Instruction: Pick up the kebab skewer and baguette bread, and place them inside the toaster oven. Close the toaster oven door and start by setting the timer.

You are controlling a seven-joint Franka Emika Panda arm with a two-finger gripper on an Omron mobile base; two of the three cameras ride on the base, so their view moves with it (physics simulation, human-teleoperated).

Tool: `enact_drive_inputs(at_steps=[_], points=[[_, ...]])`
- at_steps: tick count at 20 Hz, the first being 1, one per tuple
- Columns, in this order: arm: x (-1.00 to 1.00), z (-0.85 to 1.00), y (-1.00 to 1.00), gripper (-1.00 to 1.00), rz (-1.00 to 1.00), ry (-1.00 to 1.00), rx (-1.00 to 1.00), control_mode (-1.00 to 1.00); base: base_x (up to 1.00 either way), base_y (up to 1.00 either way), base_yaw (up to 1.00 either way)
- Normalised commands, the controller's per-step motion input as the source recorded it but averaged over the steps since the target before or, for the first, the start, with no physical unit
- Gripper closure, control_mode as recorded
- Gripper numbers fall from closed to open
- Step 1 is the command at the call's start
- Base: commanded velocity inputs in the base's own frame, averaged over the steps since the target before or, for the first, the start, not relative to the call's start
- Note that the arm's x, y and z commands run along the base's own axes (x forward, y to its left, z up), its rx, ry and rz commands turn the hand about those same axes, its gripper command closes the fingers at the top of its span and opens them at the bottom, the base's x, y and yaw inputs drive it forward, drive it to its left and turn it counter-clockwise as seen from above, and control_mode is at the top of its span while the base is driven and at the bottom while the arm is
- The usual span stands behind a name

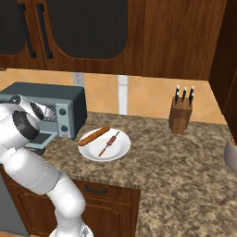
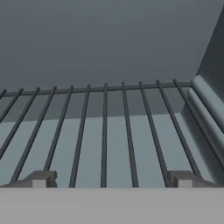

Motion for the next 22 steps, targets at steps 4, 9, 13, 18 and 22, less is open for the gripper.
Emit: enact_drive_inputs(at_steps=[4, 9, 13, 18, 22], points=[[-0.07, -0.41, 0.0, -1.0, 0.0, 0.17, 0.0, -1.0, 0.0, 0.0, 0.0], [-0.5, -0.92, 0.0, -1.0, 0.0, 0.1, 0.04, -1.0, 0.0, 0.0, 0.0], [-0.71, -1.0, 0.0, -1.0, 0.0, 0.0, 0.06, -1.0, 0.0, 0.0, 0.0], [-0.68, -0.98, 0.0, -1.0, 0.0, 0.0, 0.06, -1.0, 0.0, 0.0, 0.0], [-0.65, -0.88, 0.0, -1.0, 0.0, 0.0, 0.05, -1.0, 0.0, 0.0, 0.0]])
